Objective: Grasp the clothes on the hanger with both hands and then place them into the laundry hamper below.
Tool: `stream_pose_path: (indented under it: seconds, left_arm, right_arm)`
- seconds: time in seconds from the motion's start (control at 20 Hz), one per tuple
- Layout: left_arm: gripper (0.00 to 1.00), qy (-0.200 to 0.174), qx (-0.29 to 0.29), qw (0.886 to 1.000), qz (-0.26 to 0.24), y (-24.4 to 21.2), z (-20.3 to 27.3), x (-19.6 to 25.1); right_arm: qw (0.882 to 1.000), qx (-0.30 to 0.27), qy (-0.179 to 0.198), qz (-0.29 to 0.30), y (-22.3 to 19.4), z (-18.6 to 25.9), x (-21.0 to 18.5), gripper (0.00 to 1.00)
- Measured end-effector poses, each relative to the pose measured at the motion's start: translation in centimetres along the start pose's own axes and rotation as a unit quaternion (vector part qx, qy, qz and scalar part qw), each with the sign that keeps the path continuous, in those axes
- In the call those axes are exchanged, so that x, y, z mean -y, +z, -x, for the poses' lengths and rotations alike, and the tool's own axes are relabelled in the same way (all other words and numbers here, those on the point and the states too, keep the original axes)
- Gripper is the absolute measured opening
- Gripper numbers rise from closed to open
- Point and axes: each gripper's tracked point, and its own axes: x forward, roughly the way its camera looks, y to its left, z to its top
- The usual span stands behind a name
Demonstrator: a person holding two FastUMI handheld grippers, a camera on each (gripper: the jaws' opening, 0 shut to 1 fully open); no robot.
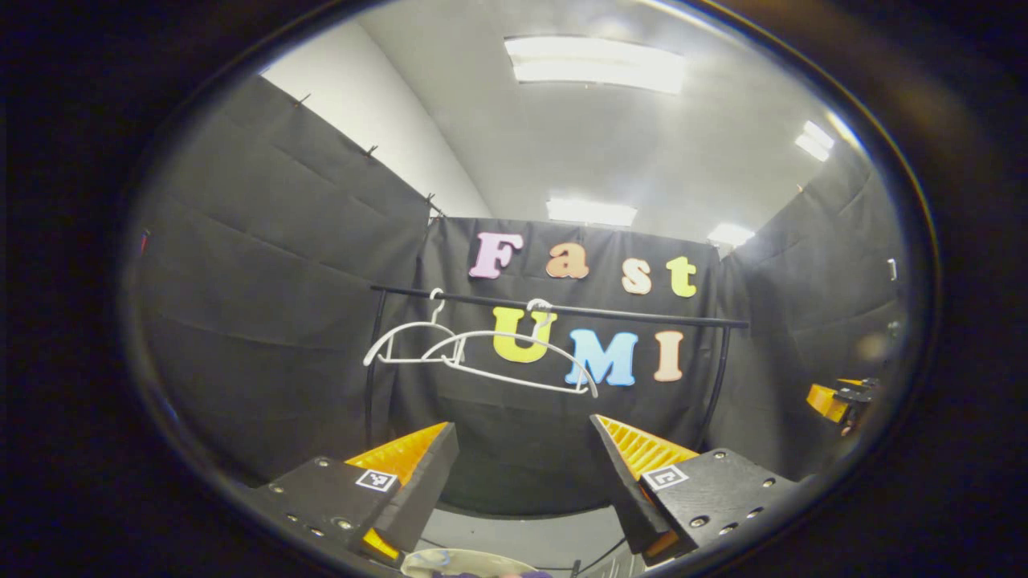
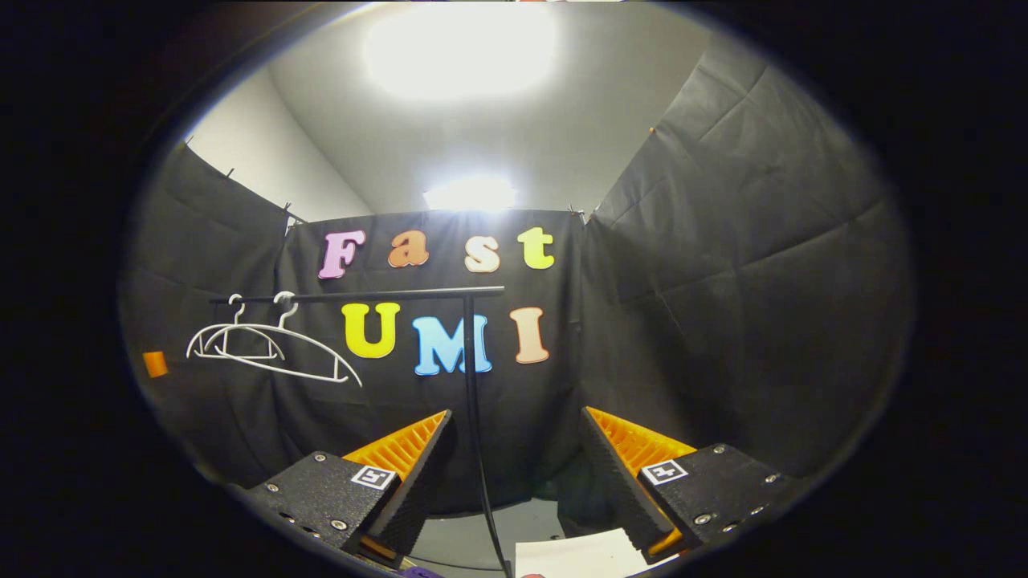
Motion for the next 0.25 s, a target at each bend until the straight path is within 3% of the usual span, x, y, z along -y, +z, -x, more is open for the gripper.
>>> stream_pose_path:
  seconds: [0.1,0.15,0.25]
  left_arm:
    - [0.94,-0.004,-0.004,1.000,0.001,-0.6,-0.3,-0.3]
    - [0.99,-0.002,-0.005,1.000,-0.001,-0.8,-0.4,-0.7]
    - [0.99,0.000,-0.005,1.000,-0.001,-1.1,-0.6,-1.4]
  right_arm:
    - [1.000,0.011,0.006,-0.001,0.9,-0.3,-0.8,0.95]
    - [1.000,0.013,0.008,-0.002,1.0,-0.4,-1.1,0.95]
    - [1.000,0.007,0.014,-0.004,0.7,-0.3,-1.9,0.95]
